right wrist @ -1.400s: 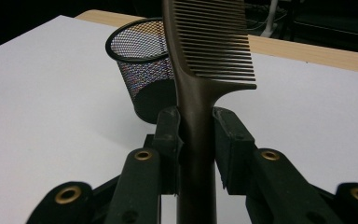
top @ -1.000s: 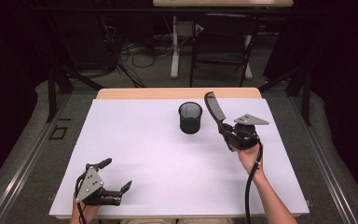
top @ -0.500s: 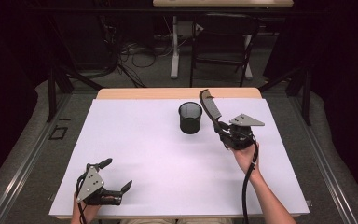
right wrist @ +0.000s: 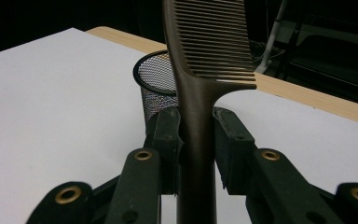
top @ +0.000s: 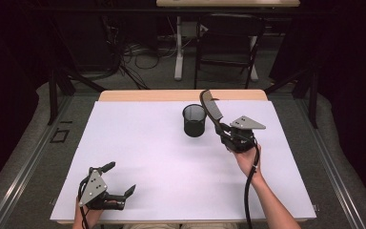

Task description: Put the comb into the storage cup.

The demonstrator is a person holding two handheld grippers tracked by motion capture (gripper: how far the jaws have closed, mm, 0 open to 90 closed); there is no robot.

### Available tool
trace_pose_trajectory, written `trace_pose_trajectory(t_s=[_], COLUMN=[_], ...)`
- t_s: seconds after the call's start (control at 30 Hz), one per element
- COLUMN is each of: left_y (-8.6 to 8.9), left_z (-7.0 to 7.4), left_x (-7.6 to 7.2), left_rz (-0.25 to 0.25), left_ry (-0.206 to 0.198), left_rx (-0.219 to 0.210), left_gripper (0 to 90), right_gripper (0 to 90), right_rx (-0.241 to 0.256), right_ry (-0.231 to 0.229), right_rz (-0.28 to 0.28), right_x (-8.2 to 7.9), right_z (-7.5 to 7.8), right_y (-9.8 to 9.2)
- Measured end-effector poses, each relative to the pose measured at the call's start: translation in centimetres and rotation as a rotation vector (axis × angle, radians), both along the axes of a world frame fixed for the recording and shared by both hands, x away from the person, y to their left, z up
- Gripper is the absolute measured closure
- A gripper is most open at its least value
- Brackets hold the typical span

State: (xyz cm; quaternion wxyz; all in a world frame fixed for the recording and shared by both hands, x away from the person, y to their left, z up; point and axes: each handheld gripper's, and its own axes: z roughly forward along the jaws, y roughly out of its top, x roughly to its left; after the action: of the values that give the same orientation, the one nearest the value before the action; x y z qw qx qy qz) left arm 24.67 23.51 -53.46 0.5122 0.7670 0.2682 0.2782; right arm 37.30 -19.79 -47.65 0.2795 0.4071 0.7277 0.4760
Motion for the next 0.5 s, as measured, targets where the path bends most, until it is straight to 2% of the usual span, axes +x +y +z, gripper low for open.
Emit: trace_pose_trajectory(t_s=[0.5], left_y=[0.2], left_z=[0.0], left_x=[-0.1], left_rz=[0.009], left_ry=[-0.004], left_rx=[-0.004], left_gripper=[0.4], right_gripper=[72.6], right_rx=[0.001], right_ry=[-0.025], right_rz=[0.005], right_x=[0.4], right_z=[0.7], right_y=[1.2])
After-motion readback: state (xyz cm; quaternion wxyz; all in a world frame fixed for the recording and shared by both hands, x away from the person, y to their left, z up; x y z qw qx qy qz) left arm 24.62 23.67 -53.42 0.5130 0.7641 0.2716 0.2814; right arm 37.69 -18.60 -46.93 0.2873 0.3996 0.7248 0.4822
